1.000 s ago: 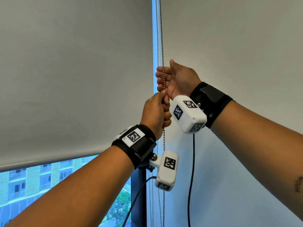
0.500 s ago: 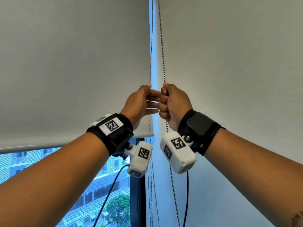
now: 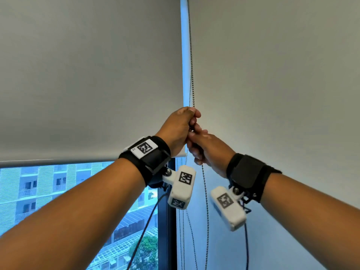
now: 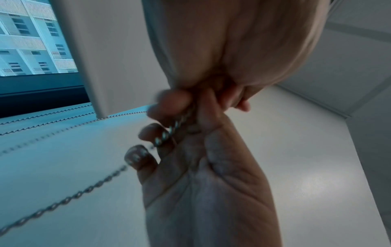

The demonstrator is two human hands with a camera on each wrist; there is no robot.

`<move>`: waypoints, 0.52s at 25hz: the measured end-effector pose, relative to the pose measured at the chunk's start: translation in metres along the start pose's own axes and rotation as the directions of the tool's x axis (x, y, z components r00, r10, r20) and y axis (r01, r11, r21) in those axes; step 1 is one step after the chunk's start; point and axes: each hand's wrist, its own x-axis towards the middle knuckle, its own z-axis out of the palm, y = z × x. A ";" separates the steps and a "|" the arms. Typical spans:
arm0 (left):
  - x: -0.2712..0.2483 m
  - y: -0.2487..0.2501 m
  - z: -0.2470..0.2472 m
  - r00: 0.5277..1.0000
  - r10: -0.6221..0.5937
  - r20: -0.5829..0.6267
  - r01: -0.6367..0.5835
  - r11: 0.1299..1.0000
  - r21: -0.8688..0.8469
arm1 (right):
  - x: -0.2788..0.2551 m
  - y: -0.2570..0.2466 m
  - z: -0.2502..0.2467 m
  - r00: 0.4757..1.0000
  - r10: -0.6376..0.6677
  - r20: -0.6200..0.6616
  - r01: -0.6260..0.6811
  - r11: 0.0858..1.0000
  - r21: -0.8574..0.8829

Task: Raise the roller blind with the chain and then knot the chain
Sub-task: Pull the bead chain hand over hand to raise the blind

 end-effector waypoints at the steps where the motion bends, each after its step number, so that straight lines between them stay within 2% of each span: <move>1: -0.002 -0.004 0.002 0.999 -0.017 -0.028 0.016 1.000 -0.019 | 0.000 0.000 -0.009 0.995 0.051 0.088 -0.038 0.989 -0.142; 3: -0.008 -0.009 0.003 0.997 -0.019 -0.069 0.014 0.997 -0.070 | 0.004 -0.005 -0.026 0.961 0.214 0.172 -0.151 0.935 -0.321; 5: -0.012 -0.014 0.004 0.996 -0.022 -0.088 0.013 0.994 -0.108 | 0.013 -0.019 -0.039 0.966 0.242 0.095 -0.208 0.940 -0.272; 6: -0.015 -0.016 0.005 0.995 -0.028 -0.096 0.016 0.992 -0.122 | 0.019 -0.028 -0.042 0.980 0.198 0.025 -0.191 0.966 -0.175; 8: -0.017 -0.022 0.008 0.993 -0.046 -0.105 0.030 0.988 -0.149 | 0.033 -0.049 -0.040 0.990 0.114 -0.078 -0.103 0.987 0.126; 10: -0.019 -0.028 0.013 0.993 -0.064 -0.101 0.046 0.984 -0.173 | 0.044 -0.069 -0.030 0.989 0.079 -0.129 -0.024 0.923 0.385; 13: -0.023 -0.034 0.018 0.993 -0.048 -0.108 0.033 0.990 -0.140 | 0.047 -0.084 -0.012 0.977 0.081 -0.199 0.039 0.844 0.535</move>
